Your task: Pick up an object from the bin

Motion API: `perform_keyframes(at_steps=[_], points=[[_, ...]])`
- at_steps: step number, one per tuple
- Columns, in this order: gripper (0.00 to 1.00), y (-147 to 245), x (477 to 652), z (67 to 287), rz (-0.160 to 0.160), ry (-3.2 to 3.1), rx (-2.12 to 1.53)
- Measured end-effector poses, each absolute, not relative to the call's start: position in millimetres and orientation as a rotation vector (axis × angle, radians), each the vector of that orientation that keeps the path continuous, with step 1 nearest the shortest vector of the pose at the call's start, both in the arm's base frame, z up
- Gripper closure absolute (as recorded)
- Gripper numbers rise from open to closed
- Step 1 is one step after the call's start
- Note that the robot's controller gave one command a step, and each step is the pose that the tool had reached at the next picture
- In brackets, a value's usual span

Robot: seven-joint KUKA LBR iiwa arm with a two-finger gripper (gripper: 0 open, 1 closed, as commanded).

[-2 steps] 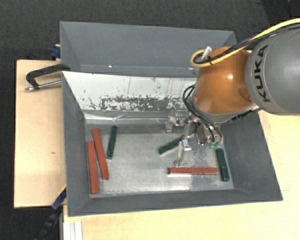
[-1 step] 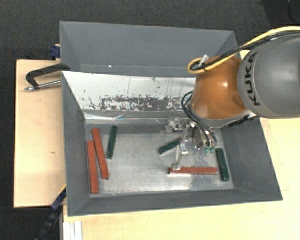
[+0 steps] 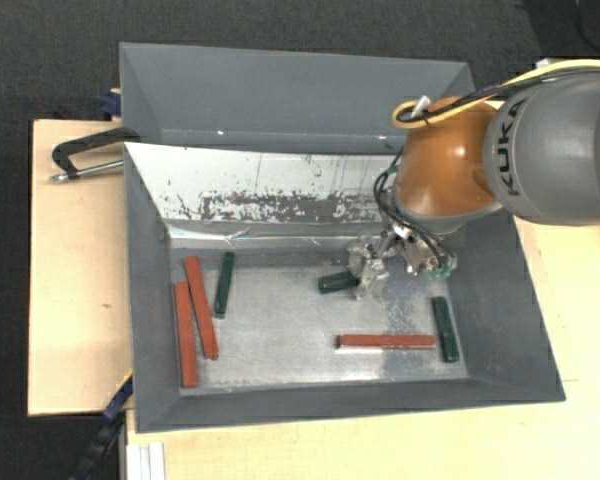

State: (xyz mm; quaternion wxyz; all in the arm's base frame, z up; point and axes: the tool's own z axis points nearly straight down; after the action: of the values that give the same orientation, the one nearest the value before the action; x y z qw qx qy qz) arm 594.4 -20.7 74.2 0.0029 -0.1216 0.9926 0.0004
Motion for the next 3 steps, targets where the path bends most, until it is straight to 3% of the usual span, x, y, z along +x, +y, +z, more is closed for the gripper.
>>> perform_keyframes(at_steps=[1, 2, 3], points=[[1.00, -21, 594.3, 74, 0.002, 3.113, -0.381], [1.00, -31, 562.1, 191, 0.001, 3.100, -0.469], [1.00, -31, 562.0, 191, 0.001, 3.100, -0.469]])
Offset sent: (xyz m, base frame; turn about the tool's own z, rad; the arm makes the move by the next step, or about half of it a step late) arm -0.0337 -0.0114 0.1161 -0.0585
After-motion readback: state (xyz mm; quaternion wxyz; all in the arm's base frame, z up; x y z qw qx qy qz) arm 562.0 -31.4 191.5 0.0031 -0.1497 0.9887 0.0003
